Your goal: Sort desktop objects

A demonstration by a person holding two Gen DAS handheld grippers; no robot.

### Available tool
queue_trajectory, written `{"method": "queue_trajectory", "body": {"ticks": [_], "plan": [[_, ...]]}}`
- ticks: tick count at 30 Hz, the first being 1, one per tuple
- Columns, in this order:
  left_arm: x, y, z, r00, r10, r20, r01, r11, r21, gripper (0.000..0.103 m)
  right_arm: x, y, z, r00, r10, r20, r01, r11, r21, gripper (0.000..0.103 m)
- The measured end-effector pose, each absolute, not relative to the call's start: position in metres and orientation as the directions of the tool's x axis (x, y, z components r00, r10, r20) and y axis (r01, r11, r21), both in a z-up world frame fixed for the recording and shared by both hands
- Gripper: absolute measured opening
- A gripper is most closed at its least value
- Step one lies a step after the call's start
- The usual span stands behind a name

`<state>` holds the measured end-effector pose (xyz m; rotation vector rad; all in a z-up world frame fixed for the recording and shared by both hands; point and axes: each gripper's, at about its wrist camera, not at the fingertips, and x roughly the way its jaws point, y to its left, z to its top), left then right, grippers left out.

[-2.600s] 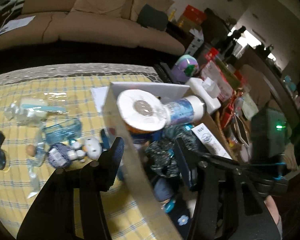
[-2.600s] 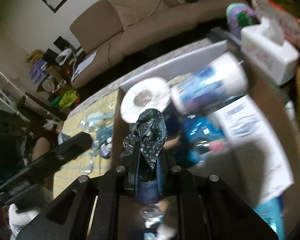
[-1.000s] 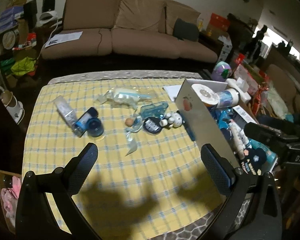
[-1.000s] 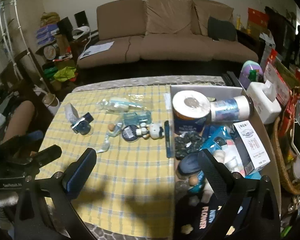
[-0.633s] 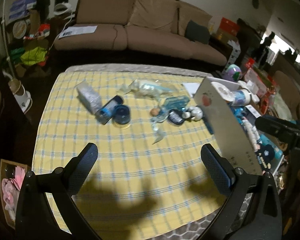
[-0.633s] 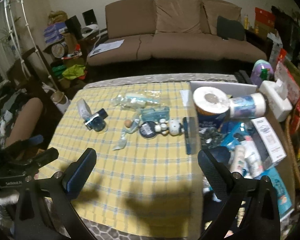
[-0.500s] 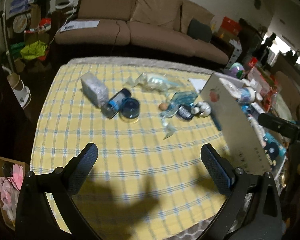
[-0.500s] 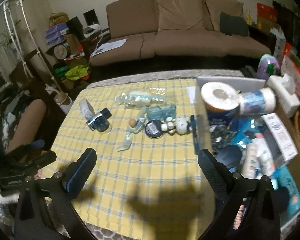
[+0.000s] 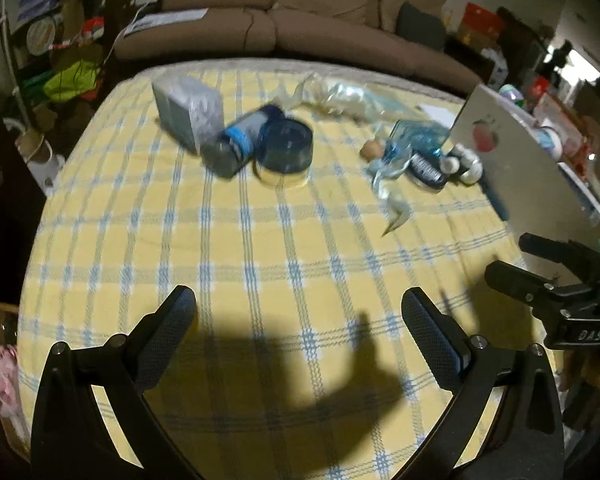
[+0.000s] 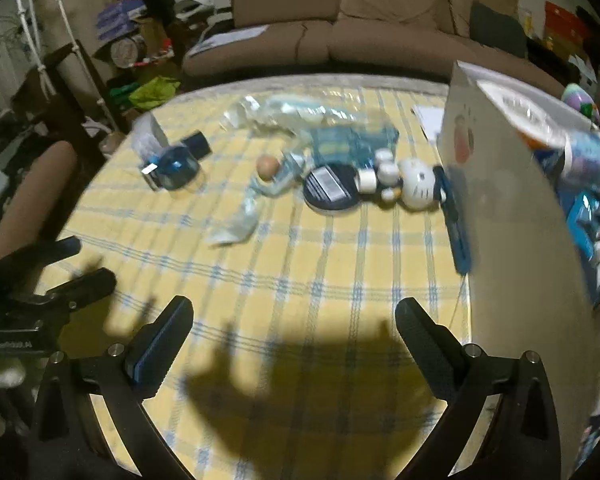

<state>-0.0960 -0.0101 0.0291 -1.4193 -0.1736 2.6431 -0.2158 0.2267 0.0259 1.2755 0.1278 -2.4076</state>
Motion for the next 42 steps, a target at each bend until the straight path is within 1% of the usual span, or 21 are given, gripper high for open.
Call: {"method": "queue_trajectory", "body": {"ticks": [9, 19, 23, 42], "plan": [[-0.095, -0.010, 0.005, -0.532, 0.091, -0.842, 0.007, -0.994, -0.112, 0.103, -0.215, 0.220, 0.002, -0.523, -0.269, -0.809, 0.361, -0.929, 0.075, 0.103], [-0.091, 0.001, -0.003, -0.557, -0.013, -0.830, 0.044, -0.999, -0.013, 0.103, -0.210, 0.215, -0.015, -0.532, -0.227, -0.815, 0.338, -0.940, 0.042, 0.103], [-0.091, 0.001, -0.004, -0.568, -0.024, -0.823, 0.049, -0.999, -0.005, 0.103, -0.205, 0.211, -0.019, -0.560, -0.198, -0.805, 0.337, -0.942, -0.003, 0.103], [-0.091, 0.002, -0.005, -0.569, -0.023, -0.822, 0.048, -0.999, -0.005, 0.103, -0.204, 0.210, -0.019, -0.569, -0.189, -0.801, 0.329, -0.944, -0.010, 0.103]]}}
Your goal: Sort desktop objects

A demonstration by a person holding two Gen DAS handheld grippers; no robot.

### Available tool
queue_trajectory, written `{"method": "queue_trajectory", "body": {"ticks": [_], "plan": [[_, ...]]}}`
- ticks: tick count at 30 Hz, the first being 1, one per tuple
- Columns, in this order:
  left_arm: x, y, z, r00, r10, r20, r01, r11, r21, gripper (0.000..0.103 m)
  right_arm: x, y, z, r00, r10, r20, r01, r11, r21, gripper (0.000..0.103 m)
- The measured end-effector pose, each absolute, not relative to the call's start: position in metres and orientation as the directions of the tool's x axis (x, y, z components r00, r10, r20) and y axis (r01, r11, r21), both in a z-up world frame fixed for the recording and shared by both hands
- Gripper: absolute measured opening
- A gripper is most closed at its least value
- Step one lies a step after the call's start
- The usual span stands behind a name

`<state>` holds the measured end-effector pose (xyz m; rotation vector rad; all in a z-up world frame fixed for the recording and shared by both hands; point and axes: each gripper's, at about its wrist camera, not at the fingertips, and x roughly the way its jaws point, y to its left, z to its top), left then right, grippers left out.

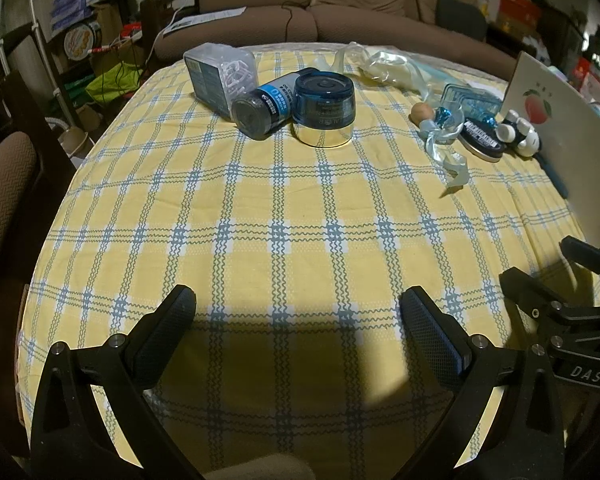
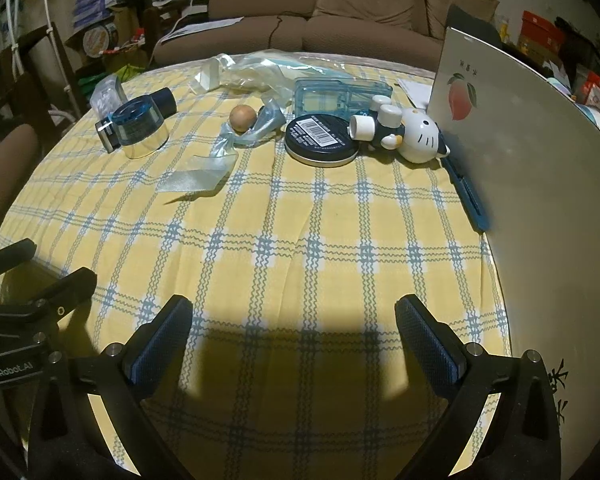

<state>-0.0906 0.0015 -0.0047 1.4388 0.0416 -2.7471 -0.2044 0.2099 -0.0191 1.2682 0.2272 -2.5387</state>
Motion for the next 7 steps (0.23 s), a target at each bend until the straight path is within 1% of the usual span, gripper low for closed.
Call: {"method": "queue_trajectory", "body": {"ticks": [7], "plan": [[-0.0908, 0.0019, -0.0049, -0.569, -0.025, -0.822, 0.048, -0.999, -0.003, 0.103, -0.2044, 0.2099, -0.0190, -0.568, -0.189, -0.801, 0.329, -0.944, -0.010, 0.103]]}}
